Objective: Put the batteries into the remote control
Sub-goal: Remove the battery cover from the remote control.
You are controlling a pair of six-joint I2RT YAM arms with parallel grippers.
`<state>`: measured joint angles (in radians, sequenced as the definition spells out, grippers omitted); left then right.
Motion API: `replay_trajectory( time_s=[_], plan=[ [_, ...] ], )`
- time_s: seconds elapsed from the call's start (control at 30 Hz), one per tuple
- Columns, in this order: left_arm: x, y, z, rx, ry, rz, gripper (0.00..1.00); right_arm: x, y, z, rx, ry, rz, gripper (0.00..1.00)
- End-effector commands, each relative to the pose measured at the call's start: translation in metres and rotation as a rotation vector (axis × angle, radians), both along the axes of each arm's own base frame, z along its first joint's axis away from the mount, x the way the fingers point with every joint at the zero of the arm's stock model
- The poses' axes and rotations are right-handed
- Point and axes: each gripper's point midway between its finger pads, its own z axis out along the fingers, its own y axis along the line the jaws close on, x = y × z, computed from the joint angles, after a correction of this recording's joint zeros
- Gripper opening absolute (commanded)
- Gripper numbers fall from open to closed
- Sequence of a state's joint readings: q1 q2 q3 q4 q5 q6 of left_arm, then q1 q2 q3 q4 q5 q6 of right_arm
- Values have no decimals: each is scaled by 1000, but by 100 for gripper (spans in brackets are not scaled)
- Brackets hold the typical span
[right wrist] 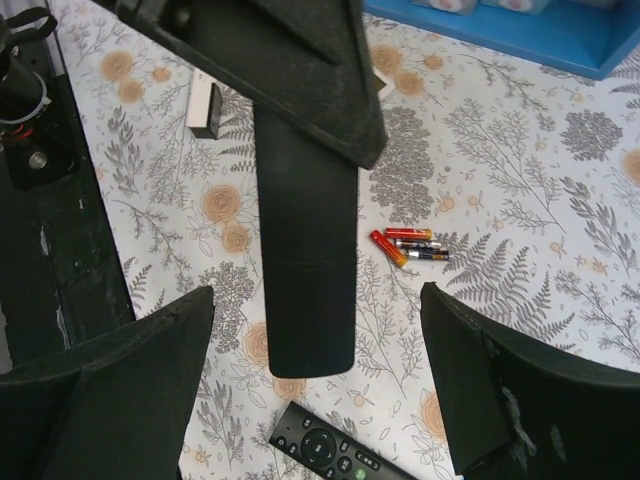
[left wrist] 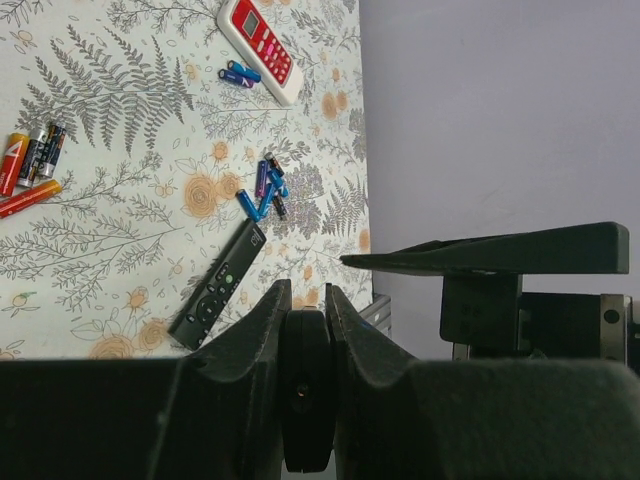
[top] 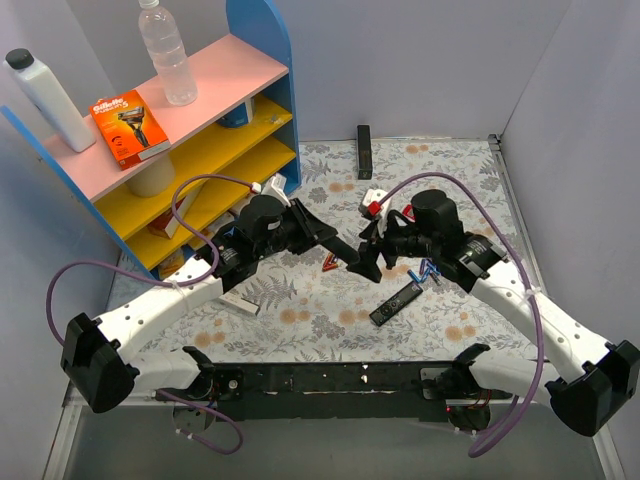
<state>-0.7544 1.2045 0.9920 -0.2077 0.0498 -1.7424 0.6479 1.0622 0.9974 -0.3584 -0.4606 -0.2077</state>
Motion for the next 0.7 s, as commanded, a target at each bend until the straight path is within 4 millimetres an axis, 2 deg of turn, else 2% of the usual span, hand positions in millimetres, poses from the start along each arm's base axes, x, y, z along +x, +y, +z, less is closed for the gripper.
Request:
replay_trajectory(
  time_s=[0.0,0.17,0.43,0.57,0.67],
  plan=[
    [0,1,20,-5,-41,-16,0,-2,13,12,-13,-67,56,88],
    [0,1,22,2,-51,-23,0,2,18,3,-34,-63,52,85],
    [-2,3,26,4,-69,-33,0,9,22,-1,-53,-66,59,81],
    [-2,3,26,7,-76,-42,0,7,25,1,-47,-65,81,73],
    [-1,4,26,15,-82,-42,0,4,27,1,-40,-57,98,63]
  ],
)
